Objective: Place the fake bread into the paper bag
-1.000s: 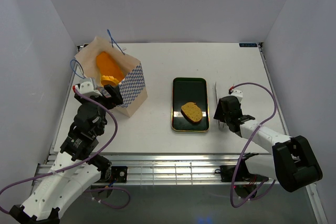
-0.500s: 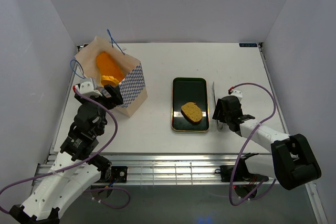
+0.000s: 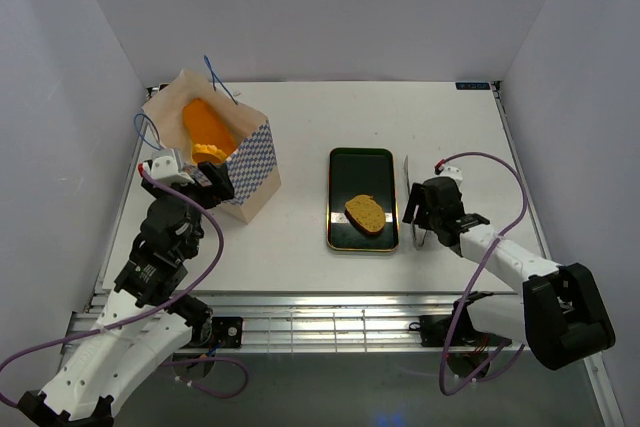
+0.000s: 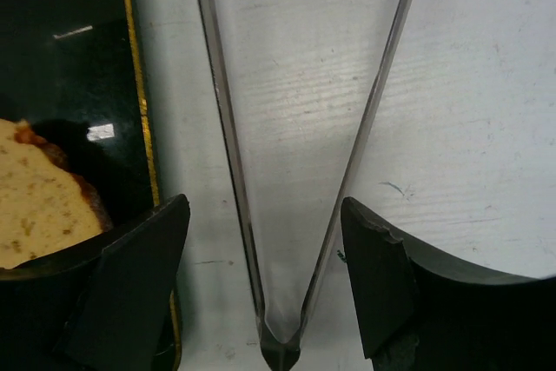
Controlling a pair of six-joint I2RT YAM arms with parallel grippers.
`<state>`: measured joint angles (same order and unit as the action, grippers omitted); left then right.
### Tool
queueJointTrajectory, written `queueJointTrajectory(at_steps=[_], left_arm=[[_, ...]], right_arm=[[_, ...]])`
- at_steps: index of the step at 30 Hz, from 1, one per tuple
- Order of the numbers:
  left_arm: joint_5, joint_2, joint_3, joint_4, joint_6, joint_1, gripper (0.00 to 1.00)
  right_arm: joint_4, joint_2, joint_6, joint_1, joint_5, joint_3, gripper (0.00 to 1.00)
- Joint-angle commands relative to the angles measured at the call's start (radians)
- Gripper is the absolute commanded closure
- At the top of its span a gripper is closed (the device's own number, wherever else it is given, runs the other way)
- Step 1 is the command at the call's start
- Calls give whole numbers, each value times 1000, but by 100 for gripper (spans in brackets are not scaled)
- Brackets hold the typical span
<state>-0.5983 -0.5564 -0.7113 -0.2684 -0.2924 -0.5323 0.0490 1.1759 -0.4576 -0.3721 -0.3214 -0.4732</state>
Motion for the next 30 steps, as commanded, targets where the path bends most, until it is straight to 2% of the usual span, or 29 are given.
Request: queueJointTrajectory(at_steps=[1,5,6,8,11,18,22,30], left_arm=[[5,23,1,5,6,-3,2],[-1,38,1,6,6,-3,2],[-3,42,3,8,6,-3,2],[-8,53,3,9,7,-3,2],[-12,62,9,18,13,-3,2],[-5,62,9,21,16,-3,2],[-5,55,7,20,18,-1,2],[8,33,1,12,18,-1,2]], right_arm=[[48,-65,57,7,33,-85,24],[54,-136,123,7,142,-128,9],[58,-168,135,7,183,-154,2],[87,-197,163,7,209,-189,1],[126,-245,191,7,251,-269,10],[201,-272,204,6,294,-360,10],[239,-285,204,6,242,-370,10],[213,-344,200,6,167,-338,10]])
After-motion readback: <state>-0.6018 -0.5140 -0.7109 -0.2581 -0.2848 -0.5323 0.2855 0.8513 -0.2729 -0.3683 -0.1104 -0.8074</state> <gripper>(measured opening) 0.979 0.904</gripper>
